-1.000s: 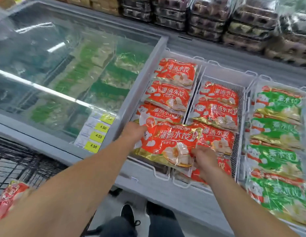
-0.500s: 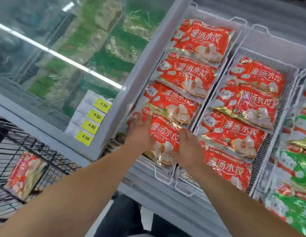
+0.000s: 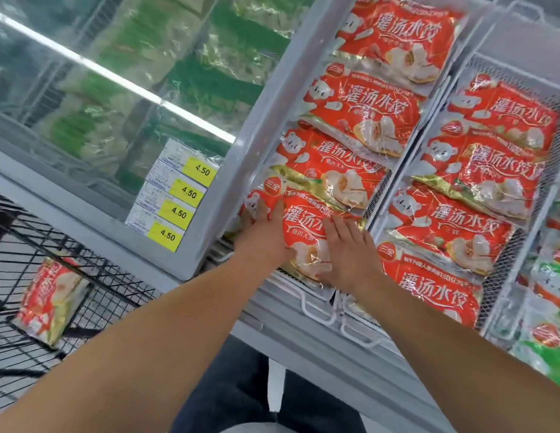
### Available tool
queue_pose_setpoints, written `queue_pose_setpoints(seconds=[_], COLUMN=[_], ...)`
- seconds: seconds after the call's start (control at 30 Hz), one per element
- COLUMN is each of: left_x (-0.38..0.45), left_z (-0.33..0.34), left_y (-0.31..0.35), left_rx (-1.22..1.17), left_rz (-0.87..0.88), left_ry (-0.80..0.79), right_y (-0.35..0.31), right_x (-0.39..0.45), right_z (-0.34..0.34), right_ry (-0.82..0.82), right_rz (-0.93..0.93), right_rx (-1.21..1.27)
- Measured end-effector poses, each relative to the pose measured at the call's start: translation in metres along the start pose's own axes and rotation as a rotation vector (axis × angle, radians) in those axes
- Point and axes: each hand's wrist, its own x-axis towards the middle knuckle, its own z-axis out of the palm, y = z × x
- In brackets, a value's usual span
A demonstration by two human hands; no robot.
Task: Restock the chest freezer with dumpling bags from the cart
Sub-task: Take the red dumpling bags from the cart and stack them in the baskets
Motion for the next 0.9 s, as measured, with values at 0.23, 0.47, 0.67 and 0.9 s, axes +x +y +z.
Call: queue_pose_setpoints(seconds=[0.23, 0.47, 0.67, 0.9], left_x=[-0.006, -0.041, -0.087, -0.154], left_z=[-0.016, -0.056, -0.077, -0.078], left_y=[-0.006, -0.008, -0.005, -0.009], left_rx=[-0.003, -0.17, -0.195, -0.158], left_rz=[0.088, 0.355, 0.436, 0.449], left_ry=[0.017, 0.086, 0.158, 0.294], right_y=[-0.009, -0.027, -0.042, -0.062], right_x=[-0.015, -0.067, -0.124, -0.195], right_z=[-0.017, -0.047, -0.065, -0.063], right_ry=[0.094, 0.258, 0.388, 0.446], right_rz=[0.071, 0.162, 0.209, 0.218], right_rx=[0.005, 0.082, 0.157, 0.137])
